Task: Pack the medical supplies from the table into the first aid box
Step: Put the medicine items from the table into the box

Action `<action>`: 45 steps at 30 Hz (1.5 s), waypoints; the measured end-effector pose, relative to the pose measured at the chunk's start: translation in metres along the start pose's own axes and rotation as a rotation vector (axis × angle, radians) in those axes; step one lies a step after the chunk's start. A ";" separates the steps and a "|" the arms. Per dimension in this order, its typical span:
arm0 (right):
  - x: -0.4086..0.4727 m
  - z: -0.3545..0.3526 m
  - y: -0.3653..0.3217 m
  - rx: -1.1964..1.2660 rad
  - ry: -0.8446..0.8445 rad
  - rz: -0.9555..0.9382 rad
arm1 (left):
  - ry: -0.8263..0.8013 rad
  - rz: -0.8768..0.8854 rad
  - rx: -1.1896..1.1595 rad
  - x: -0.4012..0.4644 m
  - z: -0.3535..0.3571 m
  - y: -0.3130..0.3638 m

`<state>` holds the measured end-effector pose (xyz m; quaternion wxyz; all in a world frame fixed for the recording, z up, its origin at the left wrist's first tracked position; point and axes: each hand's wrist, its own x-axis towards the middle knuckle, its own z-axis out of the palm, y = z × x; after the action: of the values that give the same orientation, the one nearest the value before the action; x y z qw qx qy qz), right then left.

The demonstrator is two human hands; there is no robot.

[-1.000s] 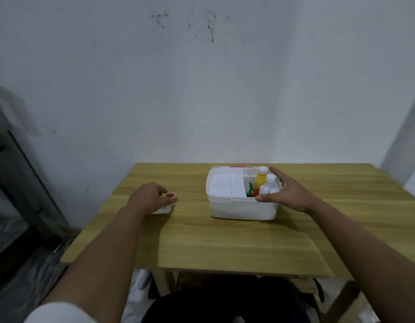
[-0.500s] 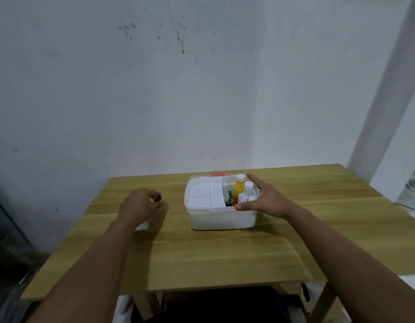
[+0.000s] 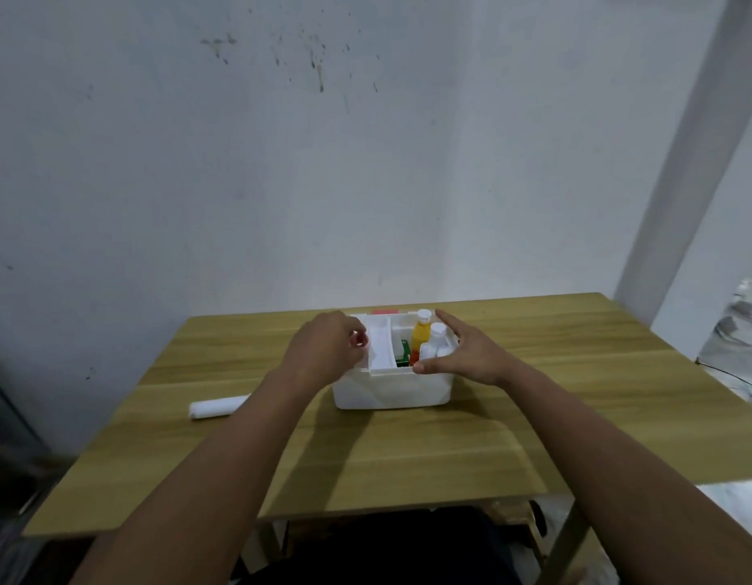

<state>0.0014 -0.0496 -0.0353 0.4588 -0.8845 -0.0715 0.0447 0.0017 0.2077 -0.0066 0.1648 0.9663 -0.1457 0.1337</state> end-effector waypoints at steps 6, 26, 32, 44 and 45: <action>-0.001 0.001 0.000 -0.024 0.015 0.000 | -0.099 0.003 0.205 0.004 0.001 0.006; 0.001 -0.001 0.000 -0.009 -0.001 0.017 | -0.139 -0.324 0.107 -0.006 -0.034 -0.063; 0.001 -0.001 -0.001 -0.003 -0.010 0.005 | -0.576 -0.420 0.287 -0.036 -0.036 -0.109; -0.002 -0.003 -0.001 0.000 -0.013 0.021 | -0.268 -0.441 0.148 -0.052 -0.021 -0.129; -0.002 -0.003 -0.002 -0.006 -0.013 0.023 | -0.219 -0.439 0.098 -0.045 -0.025 -0.123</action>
<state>-0.0004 -0.0513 -0.0323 0.4553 -0.8862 -0.0646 0.0556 -0.0048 0.3381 -0.0323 0.1262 0.9903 0.0575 -0.0038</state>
